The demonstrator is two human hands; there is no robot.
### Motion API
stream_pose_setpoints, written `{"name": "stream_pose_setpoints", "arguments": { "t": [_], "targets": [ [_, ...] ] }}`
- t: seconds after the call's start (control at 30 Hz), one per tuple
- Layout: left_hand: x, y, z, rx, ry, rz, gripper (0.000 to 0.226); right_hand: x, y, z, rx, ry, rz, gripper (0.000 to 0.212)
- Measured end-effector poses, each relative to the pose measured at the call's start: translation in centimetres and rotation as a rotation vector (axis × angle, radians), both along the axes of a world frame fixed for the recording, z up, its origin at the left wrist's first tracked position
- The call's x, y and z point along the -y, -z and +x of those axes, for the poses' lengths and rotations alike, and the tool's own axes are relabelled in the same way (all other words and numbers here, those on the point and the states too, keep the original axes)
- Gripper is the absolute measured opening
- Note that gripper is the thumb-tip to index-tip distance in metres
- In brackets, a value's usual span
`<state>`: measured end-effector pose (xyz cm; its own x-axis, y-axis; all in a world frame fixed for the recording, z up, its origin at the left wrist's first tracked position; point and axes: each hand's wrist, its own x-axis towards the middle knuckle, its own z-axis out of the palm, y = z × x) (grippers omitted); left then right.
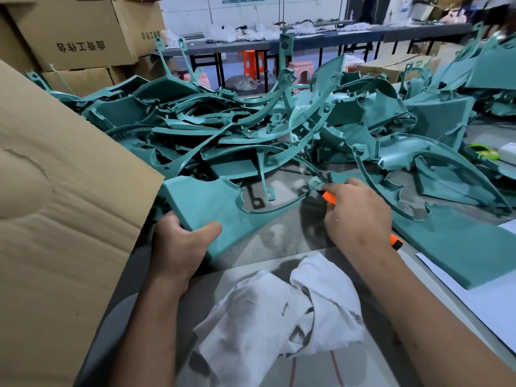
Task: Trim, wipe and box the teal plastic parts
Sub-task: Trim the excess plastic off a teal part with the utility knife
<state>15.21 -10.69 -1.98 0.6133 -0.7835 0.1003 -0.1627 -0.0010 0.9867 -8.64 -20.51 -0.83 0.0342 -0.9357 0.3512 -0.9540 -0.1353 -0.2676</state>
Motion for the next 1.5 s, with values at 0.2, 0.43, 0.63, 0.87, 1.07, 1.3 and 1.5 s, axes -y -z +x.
{"name": "stream_pose_setpoints", "arguments": {
  "t": [0.2, 0.43, 0.63, 0.87, 1.07, 1.3, 1.5],
  "targets": [
    [-0.2, -0.5, -0.2, -0.14, -0.012, 0.076, 0.02, -0.4, -0.2, -0.7, 0.183, -0.029, -0.114, 0.028],
    [-1.1, -2.4, 0.1, -0.725, 0.313, 0.165, 0.011, 0.8, -0.4, -2.4, 0.431, 0.039, -0.187, 0.038],
    [-2.6, -3.4, -0.4, -0.66, 0.545, 0.211, 0.024, 0.1, -1.5, -2.9, 0.982, -0.205, -0.342, 0.041],
    [-1.5, -2.5, -0.9, -0.507, 0.303, -0.003, 0.04, 0.0, -2.1, -2.8, 1.401, -0.169, 0.059, 0.026],
    [-0.9, -2.4, -1.3, 0.075, 0.02, -0.195, 0.031, 1.2, -0.9, -3.6, 0.708, -0.025, 0.173, 0.03],
    [-1.0, -2.3, -0.8, 0.21, -0.044, -0.245, 0.035, 0.5, 0.2, -2.2, 0.048, -0.093, 0.208, 0.029],
    [-0.8, -1.8, -0.6, 0.221, -0.04, -0.255, 0.035, -0.8, 0.2, -0.6, 0.041, -0.149, 0.217, 0.031]
  ]
}}
